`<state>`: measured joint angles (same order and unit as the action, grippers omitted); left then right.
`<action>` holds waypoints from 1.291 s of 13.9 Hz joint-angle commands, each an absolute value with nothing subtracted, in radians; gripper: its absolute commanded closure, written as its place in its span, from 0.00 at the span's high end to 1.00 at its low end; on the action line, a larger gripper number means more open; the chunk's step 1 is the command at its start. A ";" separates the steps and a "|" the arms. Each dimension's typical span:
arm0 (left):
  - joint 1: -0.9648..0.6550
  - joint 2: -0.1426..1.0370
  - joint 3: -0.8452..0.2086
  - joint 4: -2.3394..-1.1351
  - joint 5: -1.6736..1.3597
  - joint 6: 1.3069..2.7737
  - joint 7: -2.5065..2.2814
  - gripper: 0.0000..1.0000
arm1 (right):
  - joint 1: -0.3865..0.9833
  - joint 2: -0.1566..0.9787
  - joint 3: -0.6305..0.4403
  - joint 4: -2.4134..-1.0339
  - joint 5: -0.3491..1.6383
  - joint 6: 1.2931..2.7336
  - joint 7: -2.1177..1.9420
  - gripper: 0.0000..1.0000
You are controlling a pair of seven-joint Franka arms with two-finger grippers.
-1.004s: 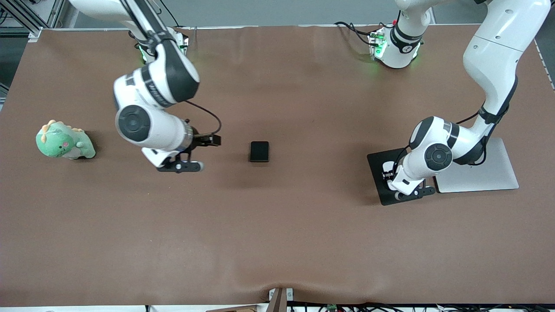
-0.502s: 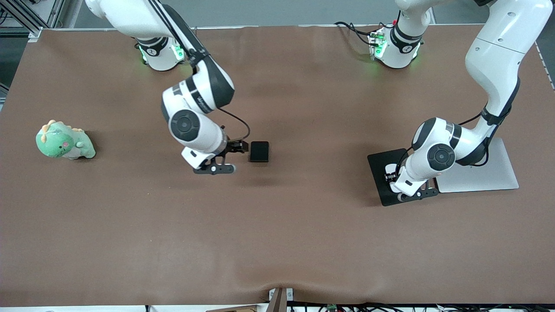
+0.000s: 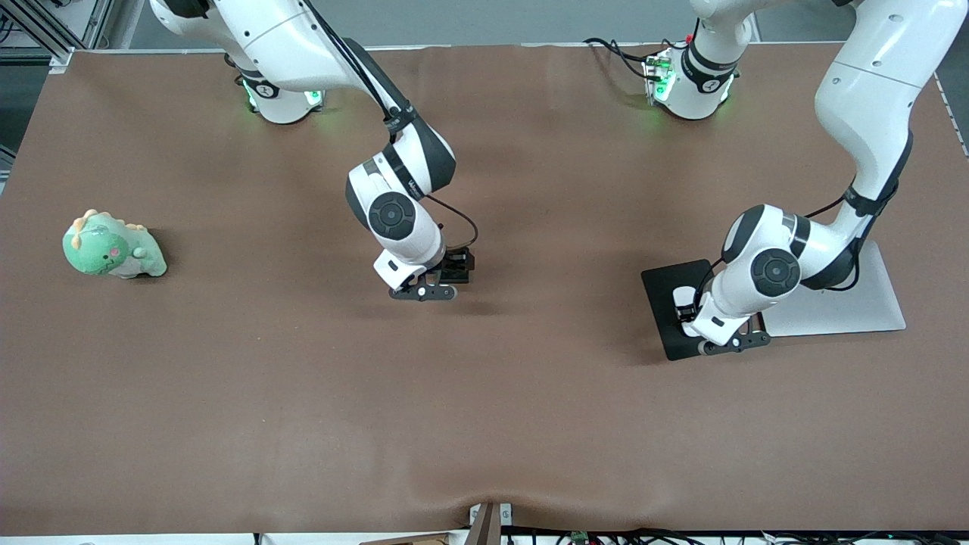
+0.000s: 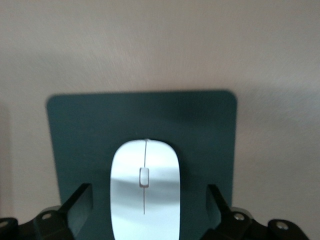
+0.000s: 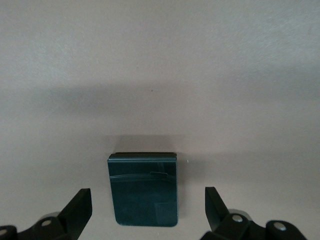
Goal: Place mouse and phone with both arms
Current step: 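Release the mouse and raise the left gripper while the right grasps the phone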
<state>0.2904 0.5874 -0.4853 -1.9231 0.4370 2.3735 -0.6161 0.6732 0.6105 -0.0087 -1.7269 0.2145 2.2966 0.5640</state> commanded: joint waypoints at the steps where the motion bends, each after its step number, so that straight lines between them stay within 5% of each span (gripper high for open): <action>1: 0.299 0.470 -0.506 -1.933 0.457 2.333 -0.615 1.00 | 0.687 0.626 -0.018 -1.723 0.233 2.315 0.587 1.00; 18: 0.305 0.215 -0.571 -1.586 0.227 1.726 -0.483 1.00 | 0.758 0.680 -0.020 -1.787 0.232 2.451 0.690 1.00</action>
<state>0.2927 0.2490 -0.5608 -1.5986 0.2704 1.7587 -0.5275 0.7351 0.6775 -0.0088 -1.7797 0.2147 2.4311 0.6646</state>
